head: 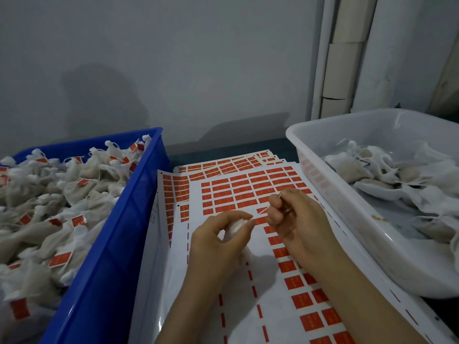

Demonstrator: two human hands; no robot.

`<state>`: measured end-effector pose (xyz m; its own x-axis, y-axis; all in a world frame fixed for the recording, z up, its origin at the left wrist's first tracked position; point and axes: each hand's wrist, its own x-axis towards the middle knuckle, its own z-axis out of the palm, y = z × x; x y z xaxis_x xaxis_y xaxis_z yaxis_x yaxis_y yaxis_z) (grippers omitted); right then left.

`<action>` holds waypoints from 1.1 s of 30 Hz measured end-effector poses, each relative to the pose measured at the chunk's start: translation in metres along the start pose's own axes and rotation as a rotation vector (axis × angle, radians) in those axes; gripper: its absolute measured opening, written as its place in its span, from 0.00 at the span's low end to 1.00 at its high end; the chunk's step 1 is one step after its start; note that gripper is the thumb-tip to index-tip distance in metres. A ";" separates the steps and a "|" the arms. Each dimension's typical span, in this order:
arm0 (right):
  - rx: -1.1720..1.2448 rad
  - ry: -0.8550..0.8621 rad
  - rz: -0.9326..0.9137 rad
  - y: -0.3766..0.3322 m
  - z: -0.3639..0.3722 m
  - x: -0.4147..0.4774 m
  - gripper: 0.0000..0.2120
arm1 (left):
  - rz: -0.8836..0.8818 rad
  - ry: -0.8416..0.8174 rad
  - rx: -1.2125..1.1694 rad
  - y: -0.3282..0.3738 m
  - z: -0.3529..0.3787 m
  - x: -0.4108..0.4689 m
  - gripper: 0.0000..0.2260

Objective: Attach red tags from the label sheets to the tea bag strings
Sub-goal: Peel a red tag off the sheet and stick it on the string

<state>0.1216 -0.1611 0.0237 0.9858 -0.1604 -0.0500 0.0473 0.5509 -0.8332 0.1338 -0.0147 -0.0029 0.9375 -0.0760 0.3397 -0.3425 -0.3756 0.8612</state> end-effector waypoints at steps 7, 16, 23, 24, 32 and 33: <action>-0.326 -0.002 -0.124 0.005 0.000 0.001 0.09 | 0.164 0.039 0.262 0.003 -0.010 0.002 0.10; -0.927 -0.138 -0.227 0.023 0.002 -0.002 0.06 | 0.004 0.303 0.248 -0.008 -0.006 0.004 0.13; -0.979 -0.168 -0.247 0.029 0.005 -0.005 0.07 | 0.149 0.273 0.475 -0.007 -0.008 -0.004 0.10; -0.971 -0.152 -0.271 0.027 0.005 -0.005 0.08 | 0.095 0.242 0.487 -0.006 -0.008 -0.004 0.13; -0.947 -0.142 -0.384 0.026 0.005 -0.006 0.08 | -0.539 -0.074 -0.152 0.013 -0.008 0.004 0.13; -0.951 -0.155 -0.388 0.026 0.005 -0.006 0.08 | -0.592 -0.112 -0.263 0.015 -0.010 0.005 0.12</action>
<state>0.1173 -0.1417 0.0052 0.9429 -0.0450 0.3301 0.2857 -0.4005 -0.8706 0.1330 -0.0119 0.0156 0.9680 -0.0272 -0.2496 0.2431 -0.1465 0.9589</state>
